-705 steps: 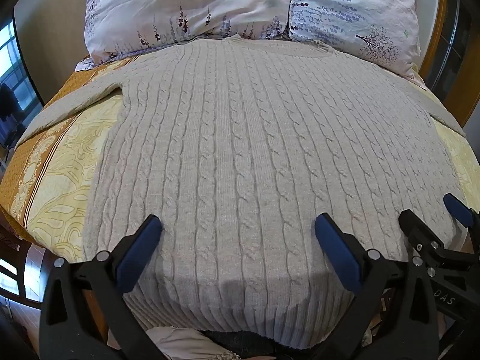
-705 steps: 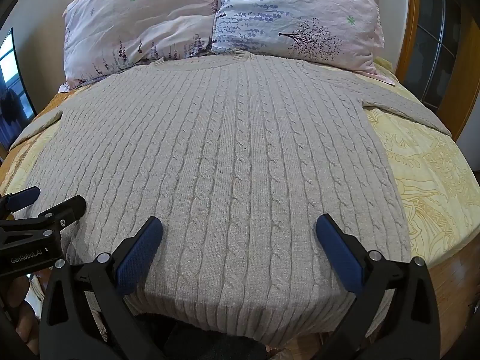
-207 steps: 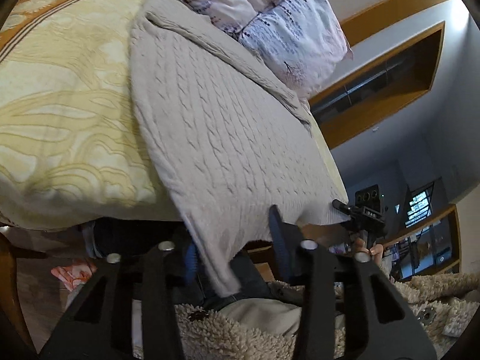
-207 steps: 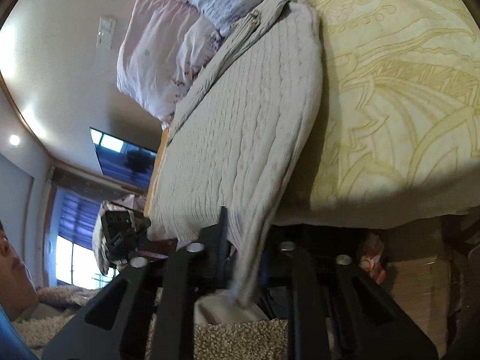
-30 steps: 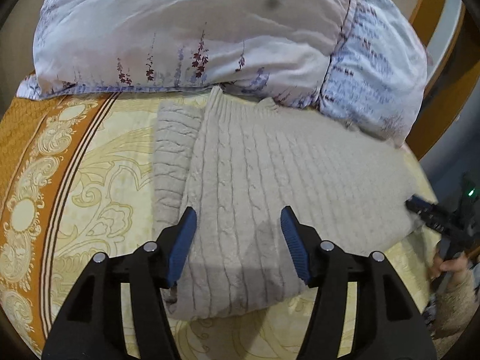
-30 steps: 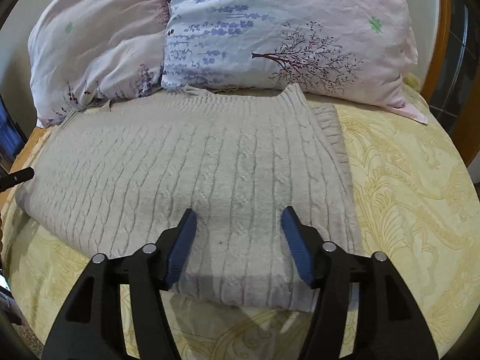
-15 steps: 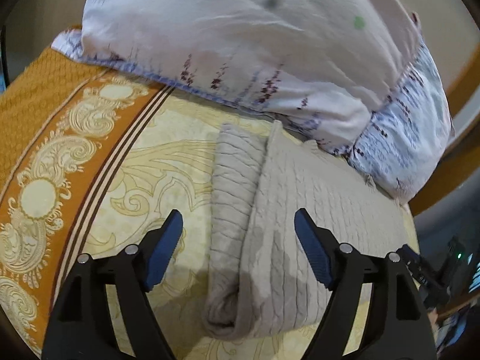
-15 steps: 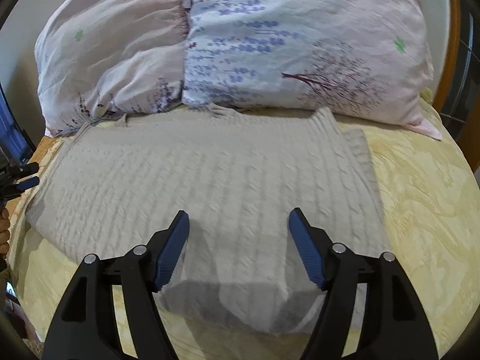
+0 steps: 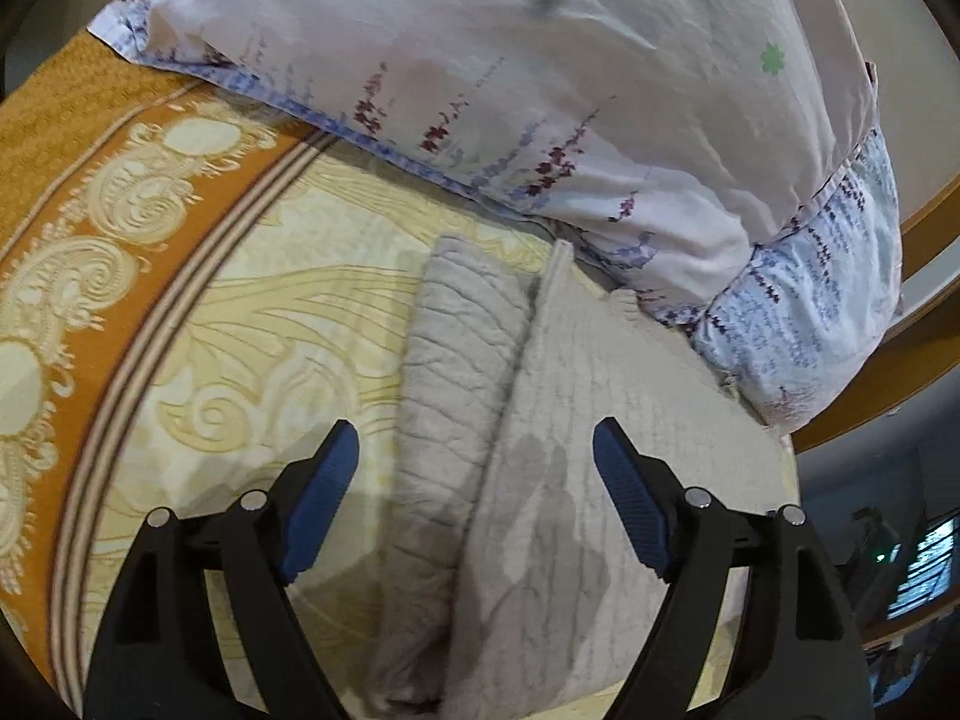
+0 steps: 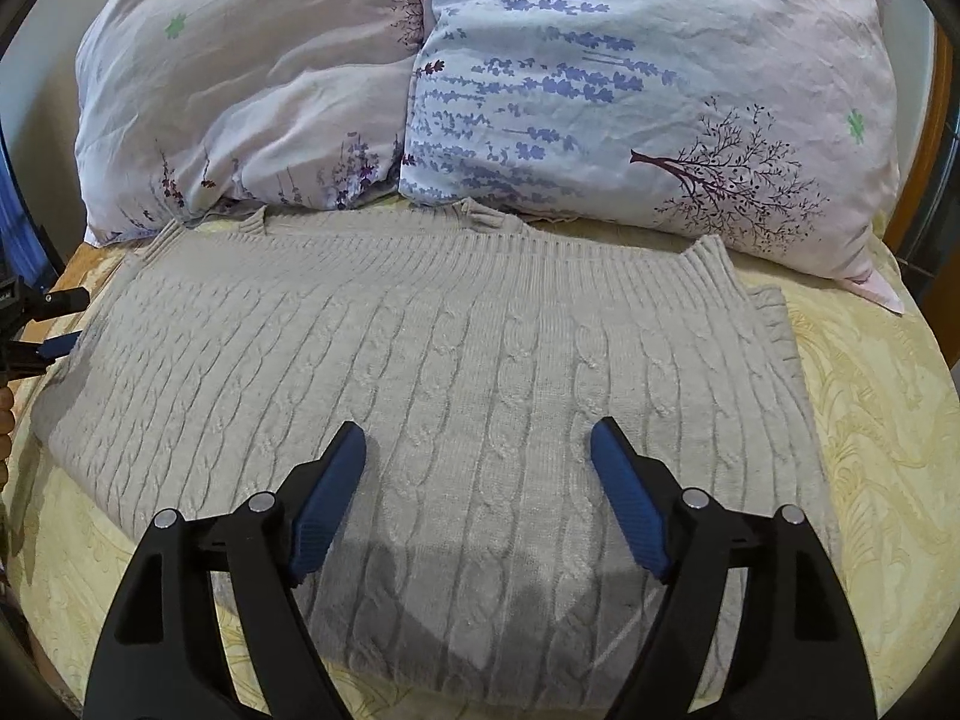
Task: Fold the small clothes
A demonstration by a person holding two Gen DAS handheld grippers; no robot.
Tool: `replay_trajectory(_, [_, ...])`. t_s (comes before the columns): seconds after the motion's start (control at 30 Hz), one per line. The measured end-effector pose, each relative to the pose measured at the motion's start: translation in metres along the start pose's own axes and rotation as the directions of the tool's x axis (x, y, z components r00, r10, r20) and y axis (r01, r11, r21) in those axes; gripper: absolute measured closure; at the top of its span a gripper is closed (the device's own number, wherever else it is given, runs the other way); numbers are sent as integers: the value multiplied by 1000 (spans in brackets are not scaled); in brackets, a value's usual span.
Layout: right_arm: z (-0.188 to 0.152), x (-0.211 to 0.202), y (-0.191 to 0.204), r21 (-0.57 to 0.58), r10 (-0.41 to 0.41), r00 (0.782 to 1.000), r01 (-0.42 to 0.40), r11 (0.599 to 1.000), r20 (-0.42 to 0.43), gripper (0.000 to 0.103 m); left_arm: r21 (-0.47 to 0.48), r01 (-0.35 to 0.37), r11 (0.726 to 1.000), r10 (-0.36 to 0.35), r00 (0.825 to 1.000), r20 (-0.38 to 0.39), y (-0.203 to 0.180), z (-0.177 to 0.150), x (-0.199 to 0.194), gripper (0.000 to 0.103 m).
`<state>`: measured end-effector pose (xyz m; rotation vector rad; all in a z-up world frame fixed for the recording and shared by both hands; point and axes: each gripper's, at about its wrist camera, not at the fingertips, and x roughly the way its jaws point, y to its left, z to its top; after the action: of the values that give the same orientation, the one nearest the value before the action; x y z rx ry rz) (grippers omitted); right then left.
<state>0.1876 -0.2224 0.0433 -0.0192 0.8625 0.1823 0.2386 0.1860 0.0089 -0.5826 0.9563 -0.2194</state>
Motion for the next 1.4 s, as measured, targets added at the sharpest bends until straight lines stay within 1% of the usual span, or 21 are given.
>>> replay_trajectory(0.13, [-1, 0, 0, 3, 2, 1000, -2, 1000, 2, 23, -14, 26, 1000, -26, 1000, -2, -5, 0, 5, 24])
replay_trajectory(0.23, [-2, 1, 0, 7, 6, 1000, -6, 1000, 6, 23, -48, 52, 998, -52, 999, 1, -7, -1, 9, 29])
replay_trajectory(0.27, [-2, 1, 0, 9, 7, 1000, -7, 1000, 7, 23, -69, 67, 995, -67, 998, -7, -7, -1, 12, 35])
replay_trajectory(0.3, [-2, 1, 0, 10, 9, 1000, -9, 1000, 7, 23, -89, 78, 993, -79, 997, -10, -6, -1, 14, 38])
replay_trajectory(0.33, [-2, 1, 0, 10, 10, 1000, -10, 1000, 8, 23, -104, 83, 991, -84, 996, -2, -6, -2, 14, 38])
replay_trajectory(0.47, [-4, -1, 0, 15, 20, 1000, -20, 1000, 10, 23, -157, 112, 981, -115, 993, -6, -5, 0, 19, 51])
replay_trajectory(0.5, [-4, -1, -1, 16, 24, 1000, -24, 1000, 9, 23, -163, 114, 980, -117, 993, -10, -5, 0, 20, 57])
replay_trajectory(0.53, [-4, -2, -1, 17, 28, 1000, -29, 999, 9, 23, -167, 117, 979, -121, 993, -14, -6, 0, 21, 61])
replay_trajectory(0.6, [-4, -2, -3, 20, 35, 999, -35, 999, 9, 23, -177, 129, 976, -135, 991, -23, -9, -1, 24, 75])
replay_trajectory(0.63, [-4, -2, -3, 20, 39, 999, -39, 999, 9, 23, -179, 136, 974, -143, 989, -25, -10, -1, 24, 75])
replay_trajectory(0.7, [-5, -3, -5, 20, 45, 999, -45, 999, 9, 23, -176, 140, 974, -145, 989, -19, -16, 0, 22, 79])
replay_trajectory(0.83, [-5, -4, -6, 27, 60, 998, -60, 998, 12, 23, -168, 162, 972, -163, 987, 4, -34, 0, 16, 82])
replay_trajectory(0.93, [-6, -6, -9, 34, 76, 997, -76, 997, 14, 23, -160, 189, 969, -189, 982, 19, -52, 1, 11, 83])
replay_trajectory(1.03, [-6, -10, -13, 47, 93, 995, -94, 994, 27, 23, -146, 236, 961, -234, 972, 28, -75, 1, 8, 83])
replay_trajectory(1.1, [-5, -13, -15, 65, 132, 990, -135, 989, 51, 23, -127, 267, 955, -267, 964, 21, -95, 0, 10, 83])
replay_trajectory(1.13, [-3, -16, -14, 67, 165, 984, -170, 983, 73, 23, -120, 276, 954, -276, 961, 14, -103, -1, 12, 83])
replay_trajectory(1.17, [-1, -17, -12, 59, 173, 981, -179, 982, 89, 23, -109, 286, 952, -287, 958, 5, -112, -2, 14, 83])
replay_trajectory(1.23, [5, -17, -3, 17, 161, 982, -164, 986, 101, 24, -101, 297, 950, -299, 954, -9, -123, -5, 18, 83])
replay_trajectory(1.27, [7, -14, 3, -7, 147, 985, -147, 989, 93, 24, -106, 307, 946, -311, 950, -17, -129, -6, 21, 83])
replay_trajectory(1.37, [13, 4, 11, -32, 103, 994, -102, 994, 33, 24, -112, 329, 938, -335, 942, -31, -142, -9, 26, 83])
replay_trajectory(1.4, [12, 13, 12, -36, 87, 996, -87, 996, -1, 23, -108, 332, 937, -337, 941, -35, -148, -10, 28, 84])
